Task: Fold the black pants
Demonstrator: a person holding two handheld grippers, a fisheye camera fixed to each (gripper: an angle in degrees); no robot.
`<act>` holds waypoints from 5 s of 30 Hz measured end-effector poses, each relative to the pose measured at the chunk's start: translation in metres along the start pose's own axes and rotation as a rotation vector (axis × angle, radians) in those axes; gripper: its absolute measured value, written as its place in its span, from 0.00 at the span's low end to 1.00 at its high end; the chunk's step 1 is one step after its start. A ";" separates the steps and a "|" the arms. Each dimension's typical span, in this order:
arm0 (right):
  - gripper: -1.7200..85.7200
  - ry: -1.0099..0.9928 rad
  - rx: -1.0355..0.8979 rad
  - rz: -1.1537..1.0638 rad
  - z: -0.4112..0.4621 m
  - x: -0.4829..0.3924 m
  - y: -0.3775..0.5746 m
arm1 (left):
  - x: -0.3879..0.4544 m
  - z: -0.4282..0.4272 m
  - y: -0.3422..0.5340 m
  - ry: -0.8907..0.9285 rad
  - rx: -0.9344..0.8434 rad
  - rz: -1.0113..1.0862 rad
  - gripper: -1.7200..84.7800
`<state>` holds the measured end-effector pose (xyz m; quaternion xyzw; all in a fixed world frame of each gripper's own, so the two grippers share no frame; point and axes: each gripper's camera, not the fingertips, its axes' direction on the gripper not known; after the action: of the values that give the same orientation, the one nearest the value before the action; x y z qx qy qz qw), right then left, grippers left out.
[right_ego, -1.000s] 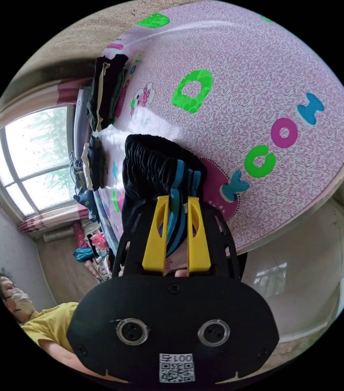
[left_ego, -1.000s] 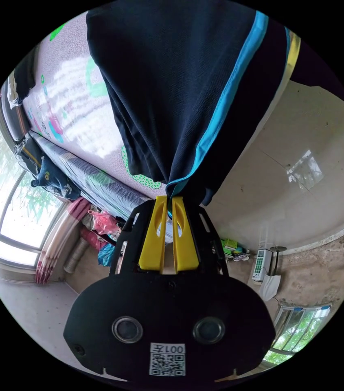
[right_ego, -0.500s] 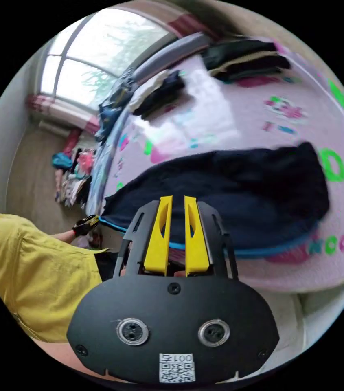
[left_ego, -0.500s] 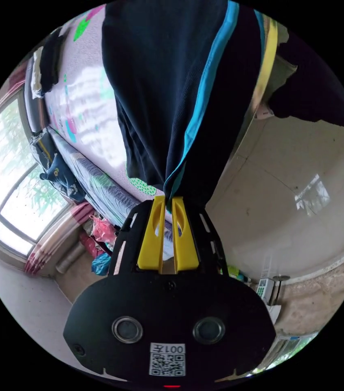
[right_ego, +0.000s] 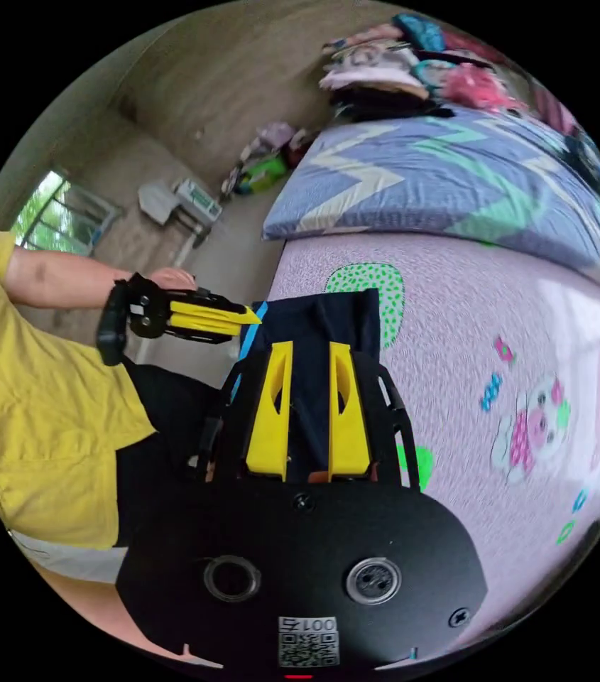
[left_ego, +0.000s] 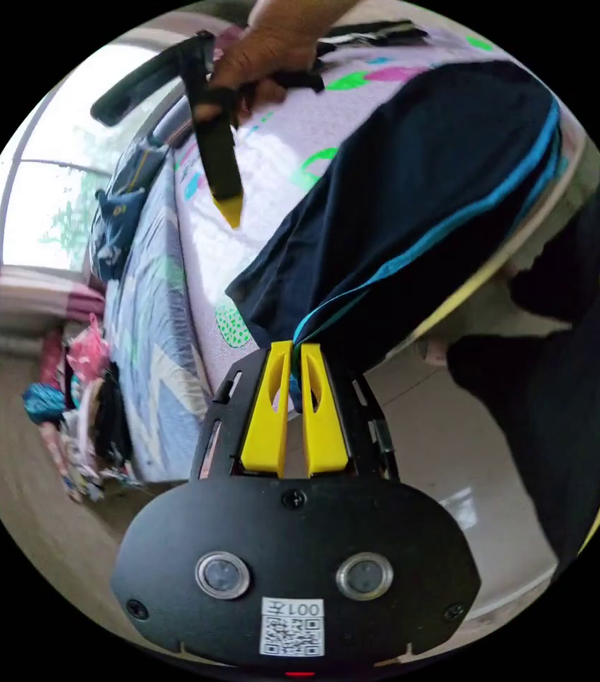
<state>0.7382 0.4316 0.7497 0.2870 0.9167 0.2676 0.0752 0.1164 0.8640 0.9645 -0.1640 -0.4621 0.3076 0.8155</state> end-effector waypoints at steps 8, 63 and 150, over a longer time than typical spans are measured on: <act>0.09 -0.003 -0.355 -0.172 0.168 0.027 -0.070 | -0.094 0.041 0.084 0.455 0.080 -0.533 0.01; 0.04 0.165 -0.230 0.200 0.307 0.035 0.193 | -0.265 0.196 0.206 1.070 -0.001 -1.444 0.00; 0.03 0.380 -0.232 0.372 -0.069 -0.253 0.327 | 0.252 -0.283 -0.452 0.361 0.030 0.424 0.01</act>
<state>1.0858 0.4839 0.9786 0.3843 0.8094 0.4288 -0.1160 0.6129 0.6912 1.2314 -0.2971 -0.2599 0.4441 0.8043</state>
